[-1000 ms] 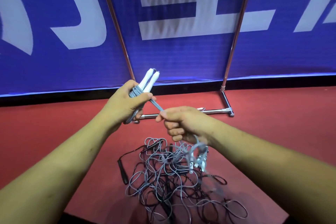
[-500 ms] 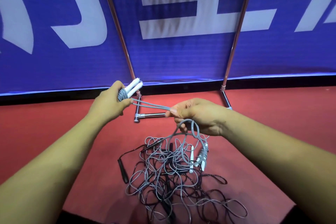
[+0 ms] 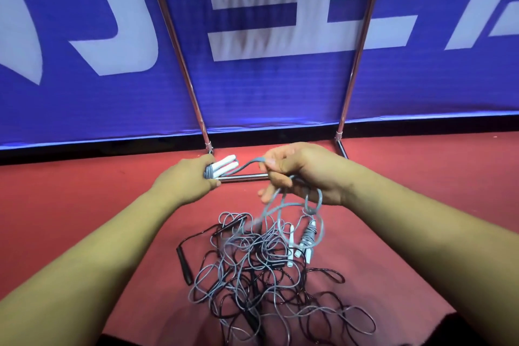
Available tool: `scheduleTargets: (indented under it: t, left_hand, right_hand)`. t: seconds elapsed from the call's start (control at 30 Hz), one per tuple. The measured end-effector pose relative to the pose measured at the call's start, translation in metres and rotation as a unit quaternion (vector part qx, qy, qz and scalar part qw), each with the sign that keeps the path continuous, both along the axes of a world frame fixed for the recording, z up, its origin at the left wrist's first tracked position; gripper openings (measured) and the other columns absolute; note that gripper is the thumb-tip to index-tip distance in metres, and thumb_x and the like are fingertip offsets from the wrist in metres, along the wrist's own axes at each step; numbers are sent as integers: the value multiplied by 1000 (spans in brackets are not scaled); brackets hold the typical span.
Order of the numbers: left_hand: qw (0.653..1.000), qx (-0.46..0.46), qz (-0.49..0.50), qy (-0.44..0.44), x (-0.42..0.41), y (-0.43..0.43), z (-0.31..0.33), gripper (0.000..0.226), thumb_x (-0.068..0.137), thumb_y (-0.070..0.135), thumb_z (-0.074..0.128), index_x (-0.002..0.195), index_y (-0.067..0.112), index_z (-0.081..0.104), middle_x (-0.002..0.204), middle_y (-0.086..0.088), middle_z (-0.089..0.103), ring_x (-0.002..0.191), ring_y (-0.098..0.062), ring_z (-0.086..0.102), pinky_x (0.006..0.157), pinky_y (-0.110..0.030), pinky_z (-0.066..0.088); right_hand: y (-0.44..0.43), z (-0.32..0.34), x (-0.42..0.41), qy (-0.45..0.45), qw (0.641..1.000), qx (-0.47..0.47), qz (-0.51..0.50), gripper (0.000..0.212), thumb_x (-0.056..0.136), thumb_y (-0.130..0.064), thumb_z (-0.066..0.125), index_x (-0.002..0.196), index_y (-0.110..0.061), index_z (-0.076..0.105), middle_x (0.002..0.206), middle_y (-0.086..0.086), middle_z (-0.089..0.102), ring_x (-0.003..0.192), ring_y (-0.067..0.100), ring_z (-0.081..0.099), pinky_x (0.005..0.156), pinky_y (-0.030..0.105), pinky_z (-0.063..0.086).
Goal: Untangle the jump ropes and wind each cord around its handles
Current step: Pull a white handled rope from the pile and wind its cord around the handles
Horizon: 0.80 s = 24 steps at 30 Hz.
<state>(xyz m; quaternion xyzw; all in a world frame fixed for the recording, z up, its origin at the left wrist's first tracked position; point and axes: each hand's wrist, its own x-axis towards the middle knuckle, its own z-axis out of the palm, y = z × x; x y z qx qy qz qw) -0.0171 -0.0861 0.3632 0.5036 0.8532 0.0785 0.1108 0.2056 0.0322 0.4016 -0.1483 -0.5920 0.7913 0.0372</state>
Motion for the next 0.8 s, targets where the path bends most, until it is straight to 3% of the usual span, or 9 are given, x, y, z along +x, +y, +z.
scheduleTargets:
  t: [0.03,0.17,0.33,0.5,0.6,0.67,0.73,0.8]
  left_hand:
    - [1000,1,4,17,4,1,0,20,87,37,66,94,30,50,82,-1,61,65,-27,55,69,-37,53]
    - [997,-24,-17,77,22,2,-3,25,78,49,65,87,31,50,86,1,66,77,-26,61,65,-33,49]
    - [990,-82,-68,88,56,6,-10,69,64,91,50,102,35,63,88,11,66,84,-19,63,66,-30,45]
    - [984,-81,-127,100,75,5,0,50,81,73,51,98,28,65,80,5,61,75,-19,54,62,-28,39]
    - [980,-59,-191,28,84,1,7,26,84,57,60,86,31,55,59,4,49,57,-9,49,52,-26,32]
    - [972,-16,-232,-24,88,-1,10,28,83,53,64,81,33,45,56,1,47,52,-10,44,49,-27,31]
    - [962,44,-242,-117,92,-2,14,33,80,49,69,96,36,43,62,0,56,51,-12,43,51,-29,38]
    - [933,108,-214,-269,93,-2,24,49,84,31,74,123,40,44,69,-1,65,49,-18,45,48,-24,40]
  right_hand:
    - [-2,1,-1,-2,1000,12,13,30,99,-1,38,77,-7,58,42,-1,38,51,26,62,83,46,55]
    - [-3,12,0,3,999,29,44,20,98,-2,41,88,-1,58,42,-5,24,31,14,35,55,29,46]
    - [7,20,5,-9,1000,18,15,21,98,-5,43,91,4,60,48,-3,18,32,8,19,42,21,32]
    - [22,18,7,-30,995,65,-66,22,98,-5,44,86,2,61,50,-5,18,42,7,14,42,19,12]
    - [34,11,11,-67,971,168,-155,24,97,-8,50,78,-1,63,46,-4,26,40,10,20,42,20,18]
    - [42,3,14,-113,932,290,-185,25,95,-15,56,75,-5,67,43,-4,33,38,12,27,42,21,27]
    - [47,-6,17,-154,896,372,-188,25,94,-20,60,74,-9,70,42,-6,36,40,14,31,45,23,33]
    - [50,-14,18,-155,894,381,-180,26,94,-20,61,70,-11,67,45,-4,39,42,15,32,46,25,36]
